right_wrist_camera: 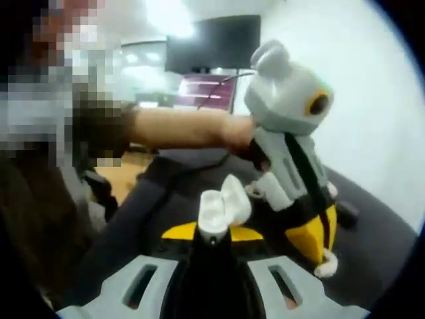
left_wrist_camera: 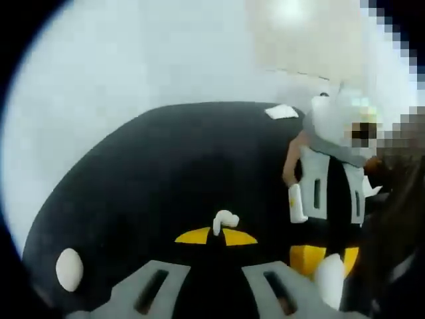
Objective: Pick up three earphones and place each one into its charging case using tactile feedback, ensure that each earphone is properly inserted and securely positioned inside the case.
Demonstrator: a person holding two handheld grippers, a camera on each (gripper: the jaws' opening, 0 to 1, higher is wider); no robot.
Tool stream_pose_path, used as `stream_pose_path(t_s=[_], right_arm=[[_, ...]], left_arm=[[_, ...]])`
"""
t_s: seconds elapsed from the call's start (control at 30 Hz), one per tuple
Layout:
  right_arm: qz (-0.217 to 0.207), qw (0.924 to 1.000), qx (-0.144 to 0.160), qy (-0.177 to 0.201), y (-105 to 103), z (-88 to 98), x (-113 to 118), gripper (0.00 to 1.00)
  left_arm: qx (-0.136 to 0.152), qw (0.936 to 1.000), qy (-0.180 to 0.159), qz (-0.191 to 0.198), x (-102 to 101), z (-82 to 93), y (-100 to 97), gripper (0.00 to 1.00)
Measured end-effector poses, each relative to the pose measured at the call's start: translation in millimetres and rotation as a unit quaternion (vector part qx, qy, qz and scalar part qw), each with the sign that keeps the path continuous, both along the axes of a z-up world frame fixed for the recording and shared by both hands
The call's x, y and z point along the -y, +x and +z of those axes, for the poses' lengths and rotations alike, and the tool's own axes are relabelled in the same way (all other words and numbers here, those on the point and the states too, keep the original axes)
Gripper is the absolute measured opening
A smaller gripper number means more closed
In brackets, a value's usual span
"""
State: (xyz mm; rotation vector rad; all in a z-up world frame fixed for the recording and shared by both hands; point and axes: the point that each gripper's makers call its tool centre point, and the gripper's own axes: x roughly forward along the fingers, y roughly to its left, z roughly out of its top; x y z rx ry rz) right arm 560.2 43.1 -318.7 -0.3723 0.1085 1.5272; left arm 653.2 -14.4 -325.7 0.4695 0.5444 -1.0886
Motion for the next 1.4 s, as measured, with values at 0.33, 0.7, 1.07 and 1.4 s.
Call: stream_pose_path(t_s=[0.33,0.7,1.07,1.4], right_arm=[[0.0,1.0,0.001,0.001,0.2,0.6,-0.9,0.18],[0.0,1.0,0.005,0.001,1.3,1.1,-1.2,0.18],[-0.001,0.9999,0.013,0.001,2.8,1.2,-0.6,0.18],[0.001,0.9999,0.012,0.001,2.6,0.5,-0.9,0.18]], left_arm=[[-0.026,0.9975,-0.063,0.017,-15.5,32.8,1.6,0.13],[-0.016,0.9942,-0.023,0.104,-141.4,53.3,38.9,0.08],[0.011,0.998,0.052,0.035,-155.3,14.1,46.0,0.09],[0.027,0.9751,0.203,-0.084,-153.4,1.8,47.9,0.07]])
